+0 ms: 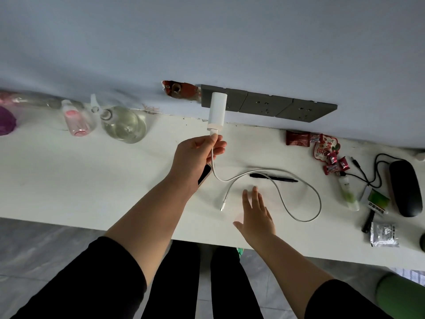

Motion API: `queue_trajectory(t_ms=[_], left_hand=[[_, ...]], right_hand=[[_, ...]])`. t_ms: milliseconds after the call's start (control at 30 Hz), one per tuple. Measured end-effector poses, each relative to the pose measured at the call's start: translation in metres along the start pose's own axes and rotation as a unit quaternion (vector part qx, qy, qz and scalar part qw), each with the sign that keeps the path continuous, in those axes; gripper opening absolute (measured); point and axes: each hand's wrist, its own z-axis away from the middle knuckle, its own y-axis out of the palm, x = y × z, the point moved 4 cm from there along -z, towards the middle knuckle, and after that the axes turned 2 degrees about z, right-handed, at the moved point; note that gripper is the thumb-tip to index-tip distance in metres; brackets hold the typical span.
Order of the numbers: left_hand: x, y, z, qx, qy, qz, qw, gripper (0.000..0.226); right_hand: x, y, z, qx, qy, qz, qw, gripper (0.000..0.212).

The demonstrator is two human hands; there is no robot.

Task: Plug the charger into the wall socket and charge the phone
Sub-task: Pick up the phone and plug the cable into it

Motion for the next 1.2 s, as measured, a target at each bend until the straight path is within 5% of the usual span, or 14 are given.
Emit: queue_trajectory(t_ms=[100,167,300,433,500,600,700,867,1200], left_hand=[[0.01,-0.014,0.004,0.02,-0.009,-0.047,0.999,0.024],[0.022,-0.032,0.007,-0.007,-0.023,-0.082,0.996,0.021],[0.051,-0.068,0.014,-0.082,-0.054,-0.139,0.985,0.021],[0.071,-0.083,0.01,-0.115,-0.024,-0.23,0.966,0.014],[0.077,-0.082,0.001,-0.128,0.018,-0.346,0.929,0.025],[0.089,-0.074,-0.013,-0.146,0.041,-0.519,0.841,0.077],[0.111,-0.066,-0.026,-0.131,0.016,-0.57,0.811,0.115],[0.131,-0.071,-0.03,-0.168,0.084,-0.575,0.797,0.102],[0.041,-0.094,0.043,-0.043,0.16,-0.58,0.798,0.081]], right_hand=[[0.007,-0.019,0.003,-0.146,-0.04,0.039,0.988,0.045],[0.02,-0.025,0.005,-0.202,-0.11,0.072,0.971,0.036],[0.045,-0.022,-0.003,-0.177,-0.22,0.135,0.95,0.042],[0.054,-0.024,-0.011,-0.16,-0.237,0.199,0.937,0.021],[0.059,-0.029,-0.01,-0.176,-0.234,0.201,0.935,0.02],[0.059,-0.025,-0.008,-0.126,-0.211,0.09,0.965,0.018],[0.053,-0.026,-0.005,-0.097,-0.135,-0.068,0.984,0.019],[0.051,-0.029,-0.006,-0.051,-0.042,-0.259,0.964,0.012],[0.049,-0.105,0.049,0.003,-0.042,-0.297,0.954,0.008]])
